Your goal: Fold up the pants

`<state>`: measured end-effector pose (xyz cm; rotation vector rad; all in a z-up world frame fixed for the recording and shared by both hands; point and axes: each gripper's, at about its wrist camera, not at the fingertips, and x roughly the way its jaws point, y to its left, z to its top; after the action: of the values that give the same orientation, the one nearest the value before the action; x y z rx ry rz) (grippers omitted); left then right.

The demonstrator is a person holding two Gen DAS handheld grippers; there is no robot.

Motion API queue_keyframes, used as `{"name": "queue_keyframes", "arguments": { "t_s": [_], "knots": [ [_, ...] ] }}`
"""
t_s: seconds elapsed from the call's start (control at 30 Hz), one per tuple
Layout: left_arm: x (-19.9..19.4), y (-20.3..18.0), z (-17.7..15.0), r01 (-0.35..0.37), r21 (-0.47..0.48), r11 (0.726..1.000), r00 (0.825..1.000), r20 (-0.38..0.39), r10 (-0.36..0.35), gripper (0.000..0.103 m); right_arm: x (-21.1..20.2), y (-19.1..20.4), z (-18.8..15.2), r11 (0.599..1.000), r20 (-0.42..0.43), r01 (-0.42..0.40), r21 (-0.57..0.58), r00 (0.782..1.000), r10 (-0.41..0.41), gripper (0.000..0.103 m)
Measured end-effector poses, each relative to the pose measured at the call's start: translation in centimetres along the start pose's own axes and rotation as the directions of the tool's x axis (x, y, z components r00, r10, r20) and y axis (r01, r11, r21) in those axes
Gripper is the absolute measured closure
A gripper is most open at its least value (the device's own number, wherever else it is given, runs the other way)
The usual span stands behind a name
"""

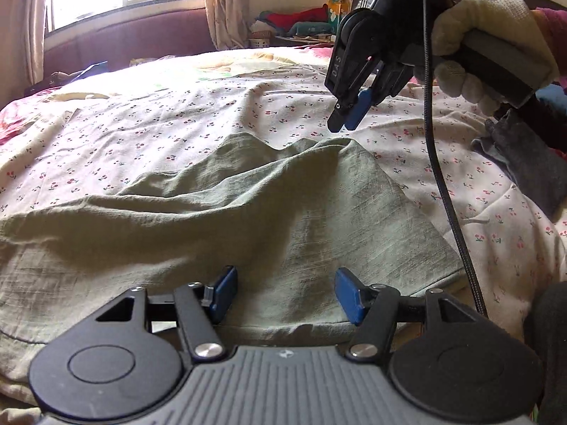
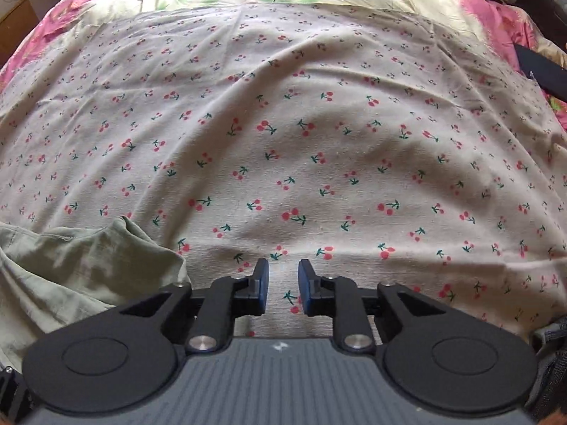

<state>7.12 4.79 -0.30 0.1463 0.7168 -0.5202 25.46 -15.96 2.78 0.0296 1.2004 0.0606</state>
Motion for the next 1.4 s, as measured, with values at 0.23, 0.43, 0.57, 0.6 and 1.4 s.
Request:
{"name": "queue_keyframes", "arguments": {
  "t_s": [0.23, 0.43, 0.57, 0.6, 1.4],
  "knots": [
    [0.3, -0.4, 0.4, -0.018, 0.022, 1.000, 1.000, 0.020, 0.017, 0.030, -2.9, -3.0, -7.0, 0.944, 0.159, -0.250, 0.215, 0.963, 0.218, 0.056],
    [0.8, -0.9, 0.3, -0.043, 0.041, 0.998, 0.999, 0.016, 0.043, 0.030, 0.7, -4.8, -12.4, 0.760, 0.218, -0.523, 0.387, 0.852, 0.475, 0.045],
    [0.6, -1.1, 0.3, -0.068, 0.039, 0.997, 0.997, 0.032, 0.066, 0.030, 3.2, -4.0, -12.2, 0.682, 0.247, -0.618, 0.391, 0.785, 0.569, 0.046],
    [0.5, -1.1, 0.3, -0.073, 0.035, 0.997, 0.997, 0.036, 0.072, 0.030, 3.3, -3.7, -11.9, 0.665, 0.244, -0.634, 0.396, 0.770, 0.589, 0.061],
    [3.0, -4.5, 0.7, -0.154, 0.130, 0.980, 0.983, -0.078, 0.165, 0.026, 6.1, -8.6, -13.7, 0.433, 0.436, -0.745, 0.507, 0.655, 0.617, 0.100]
  ]
}}
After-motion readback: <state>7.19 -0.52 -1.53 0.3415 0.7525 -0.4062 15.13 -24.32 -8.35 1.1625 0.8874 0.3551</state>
